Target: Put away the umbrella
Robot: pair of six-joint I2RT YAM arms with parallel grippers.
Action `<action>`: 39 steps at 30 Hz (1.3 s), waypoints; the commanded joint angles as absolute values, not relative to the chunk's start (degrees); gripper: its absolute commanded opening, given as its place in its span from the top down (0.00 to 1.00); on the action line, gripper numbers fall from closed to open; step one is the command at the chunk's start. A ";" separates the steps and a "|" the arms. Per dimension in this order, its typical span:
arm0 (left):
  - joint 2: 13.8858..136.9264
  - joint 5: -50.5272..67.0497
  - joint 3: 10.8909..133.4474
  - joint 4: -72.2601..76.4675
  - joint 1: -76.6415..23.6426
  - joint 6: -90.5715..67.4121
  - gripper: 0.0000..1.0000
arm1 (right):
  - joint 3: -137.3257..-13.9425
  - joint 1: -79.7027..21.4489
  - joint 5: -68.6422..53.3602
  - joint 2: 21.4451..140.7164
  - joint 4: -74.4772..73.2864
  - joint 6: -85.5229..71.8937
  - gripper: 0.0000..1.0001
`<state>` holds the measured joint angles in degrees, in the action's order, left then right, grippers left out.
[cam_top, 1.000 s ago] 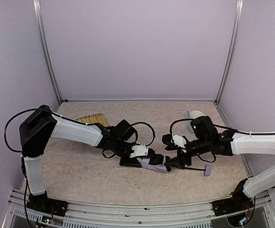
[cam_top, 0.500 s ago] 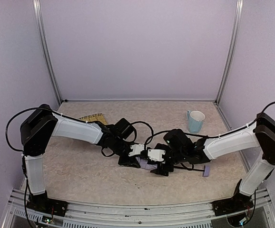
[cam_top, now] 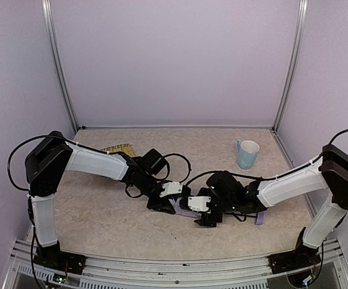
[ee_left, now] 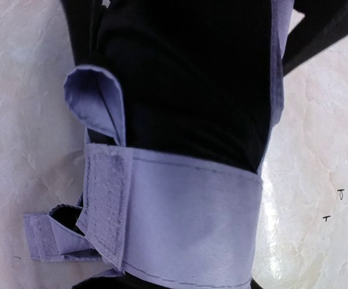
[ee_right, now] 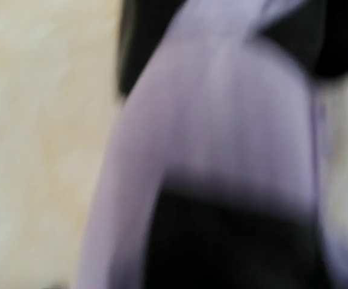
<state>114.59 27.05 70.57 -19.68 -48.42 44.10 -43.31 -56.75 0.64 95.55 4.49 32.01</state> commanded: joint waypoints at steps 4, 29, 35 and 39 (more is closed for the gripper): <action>117.41 28.82 69.78 -27.29 -47.99 43.97 0.77 | -41.27 -56.22 -0.82 91.81 4.61 32.36 0.15; 103.16 23.50 59.74 -5.78 -45.70 37.45 0.29 | -49.34 -56.84 0.69 102.39 -3.61 31.31 1.00; 85.61 10.74 49.29 17.88 -44.71 27.44 0.01 | -51.26 -56.01 2.48 97.22 -4.25 31.70 1.00; 74.78 0.86 41.60 38.77 -44.29 12.60 0.01 | -55.45 -53.37 0.90 92.49 -5.91 31.36 1.00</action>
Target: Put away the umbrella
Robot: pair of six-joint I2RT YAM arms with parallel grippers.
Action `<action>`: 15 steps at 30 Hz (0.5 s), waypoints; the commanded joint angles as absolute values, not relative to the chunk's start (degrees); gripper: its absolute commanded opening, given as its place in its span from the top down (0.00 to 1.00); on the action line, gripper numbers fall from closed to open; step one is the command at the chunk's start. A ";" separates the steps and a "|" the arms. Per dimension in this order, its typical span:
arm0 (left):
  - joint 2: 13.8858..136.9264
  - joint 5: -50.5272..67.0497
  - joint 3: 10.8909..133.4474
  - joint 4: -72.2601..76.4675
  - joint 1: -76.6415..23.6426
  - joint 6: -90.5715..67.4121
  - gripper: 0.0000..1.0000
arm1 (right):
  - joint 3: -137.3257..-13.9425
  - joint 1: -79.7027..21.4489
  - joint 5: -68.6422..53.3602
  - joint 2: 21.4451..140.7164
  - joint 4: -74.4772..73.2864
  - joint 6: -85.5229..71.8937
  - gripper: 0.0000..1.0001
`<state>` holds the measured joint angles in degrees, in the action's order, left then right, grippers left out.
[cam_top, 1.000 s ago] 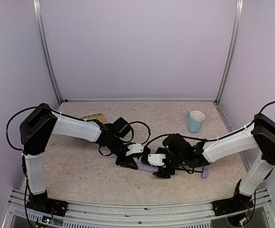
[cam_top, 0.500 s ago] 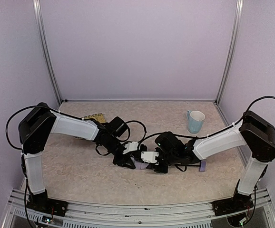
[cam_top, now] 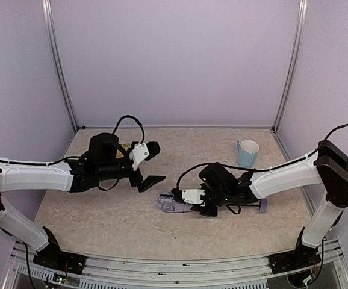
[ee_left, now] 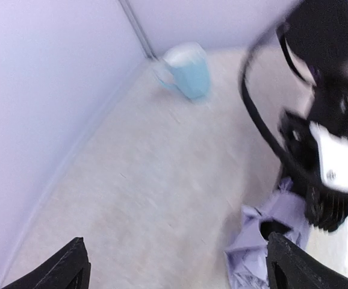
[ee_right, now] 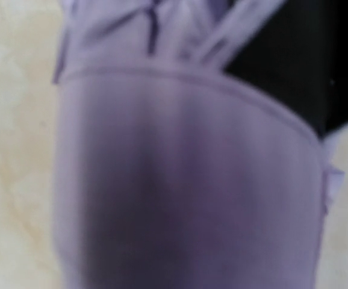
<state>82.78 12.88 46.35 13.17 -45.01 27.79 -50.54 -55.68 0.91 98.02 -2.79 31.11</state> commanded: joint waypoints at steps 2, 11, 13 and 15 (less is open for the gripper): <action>70.99 1.88 38.59 45.04 -43.18 8.37 0.01 | -58.13 -51.40 -0.56 90.15 -7.55 30.97 1.00; 62.93 16.37 35.10 43.92 -42.92 4.94 0.37 | -73.88 -45.81 -4.95 84.23 -17.58 35.43 1.00; 63.38 19.44 33.30 44.58 -43.48 5.68 0.37 | -78.17 -45.48 -7.96 84.12 -19.68 36.48 1.00; 64.59 22.90 32.26 45.86 -44.69 7.38 0.35 | -81.96 -45.40 -12.33 84.01 -22.14 38.40 1.00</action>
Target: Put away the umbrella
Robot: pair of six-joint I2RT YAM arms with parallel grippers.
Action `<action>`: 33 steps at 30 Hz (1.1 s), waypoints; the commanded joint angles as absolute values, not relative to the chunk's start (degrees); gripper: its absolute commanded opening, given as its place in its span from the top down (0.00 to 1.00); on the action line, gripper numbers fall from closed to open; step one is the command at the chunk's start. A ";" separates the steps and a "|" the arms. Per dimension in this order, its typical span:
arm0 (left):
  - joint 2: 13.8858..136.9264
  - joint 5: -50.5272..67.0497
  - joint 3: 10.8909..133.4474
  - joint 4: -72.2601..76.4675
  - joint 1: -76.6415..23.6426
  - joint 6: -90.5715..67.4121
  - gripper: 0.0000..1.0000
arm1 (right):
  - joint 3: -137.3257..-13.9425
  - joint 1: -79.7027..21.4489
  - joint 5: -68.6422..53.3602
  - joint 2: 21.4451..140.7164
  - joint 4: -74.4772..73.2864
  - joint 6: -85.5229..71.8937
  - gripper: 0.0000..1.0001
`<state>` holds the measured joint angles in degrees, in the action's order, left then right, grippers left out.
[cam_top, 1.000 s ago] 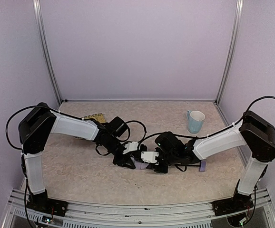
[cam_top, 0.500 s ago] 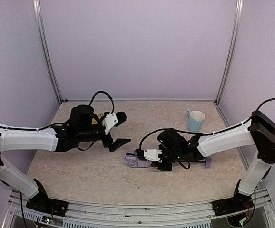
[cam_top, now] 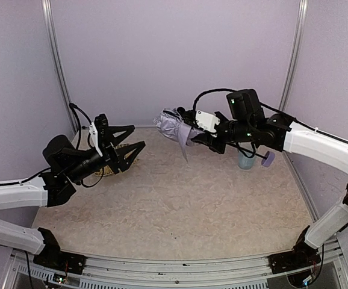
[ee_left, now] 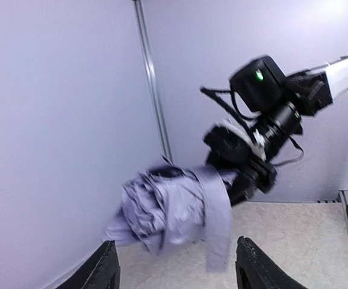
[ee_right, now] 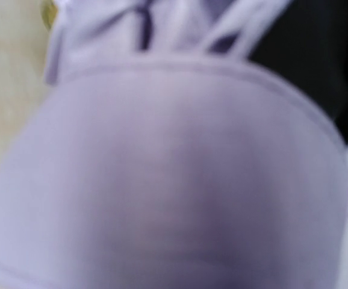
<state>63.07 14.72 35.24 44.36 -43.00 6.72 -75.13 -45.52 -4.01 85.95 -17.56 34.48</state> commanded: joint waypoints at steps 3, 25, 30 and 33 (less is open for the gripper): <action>67.44 29.17 31.61 49.46 -46.21 9.14 0.27 | -87.49 -45.53 -17.05 84.39 -25.78 41.07 1.00; 85.71 38.14 44.03 58.30 -49.57 8.10 0.26 | -98.09 -50.66 -20.27 86.62 -26.62 46.41 1.00; 86.31 41.08 45.17 57.88 -49.64 7.97 0.70 | -97.84 -50.77 -19.56 86.84 -26.52 46.26 1.00; 85.56 41.63 44.79 57.66 -49.75 6.97 1.00 | -97.61 -50.67 -18.30 86.68 -26.31 45.49 1.00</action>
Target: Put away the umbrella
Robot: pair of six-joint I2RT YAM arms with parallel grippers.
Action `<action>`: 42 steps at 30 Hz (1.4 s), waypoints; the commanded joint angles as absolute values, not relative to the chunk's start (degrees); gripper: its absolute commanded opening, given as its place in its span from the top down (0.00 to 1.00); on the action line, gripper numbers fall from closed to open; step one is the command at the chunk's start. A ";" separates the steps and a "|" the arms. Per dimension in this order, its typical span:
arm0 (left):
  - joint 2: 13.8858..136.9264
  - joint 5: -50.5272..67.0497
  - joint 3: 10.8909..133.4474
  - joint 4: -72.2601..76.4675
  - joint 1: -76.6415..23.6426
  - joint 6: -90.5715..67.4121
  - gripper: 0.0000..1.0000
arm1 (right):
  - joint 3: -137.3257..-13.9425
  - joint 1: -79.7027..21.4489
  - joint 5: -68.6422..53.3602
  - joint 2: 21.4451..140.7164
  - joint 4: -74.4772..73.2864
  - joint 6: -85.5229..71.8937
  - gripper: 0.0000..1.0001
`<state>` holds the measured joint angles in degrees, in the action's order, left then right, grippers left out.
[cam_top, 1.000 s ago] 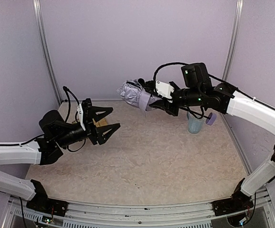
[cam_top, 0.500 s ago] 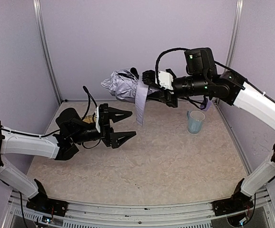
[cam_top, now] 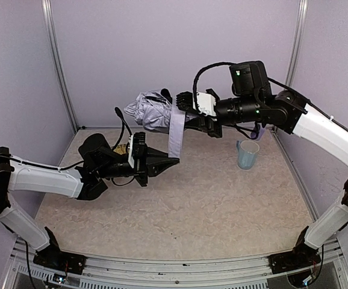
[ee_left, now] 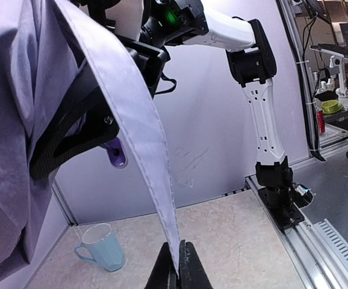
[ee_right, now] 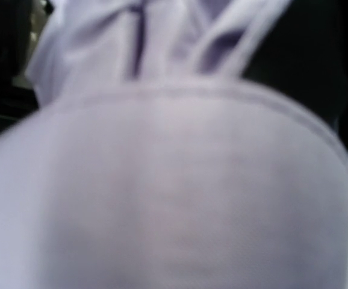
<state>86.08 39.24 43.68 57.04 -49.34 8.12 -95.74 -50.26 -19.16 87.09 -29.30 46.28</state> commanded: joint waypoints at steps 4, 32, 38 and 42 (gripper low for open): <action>83.80 38.65 43.28 52.11 -48.57 7.11 1.00 | -97.66 -48.90 -17.41 86.03 -25.75 42.37 1.00; 101.96 36.40 63.62 36.59 -29.61 35.18 1.00 | -64.71 -63.82 -25.74 87.65 -41.87 37.56 1.00; 99.94 35.88 57.72 36.57 -35.04 43.91 1.00 | -54.25 -67.81 -10.86 87.43 -28.60 39.58 1.00; 99.45 36.14 55.91 35.72 -39.45 46.68 1.00 | -48.23 -68.13 -9.24 84.48 -20.33 44.98 1.00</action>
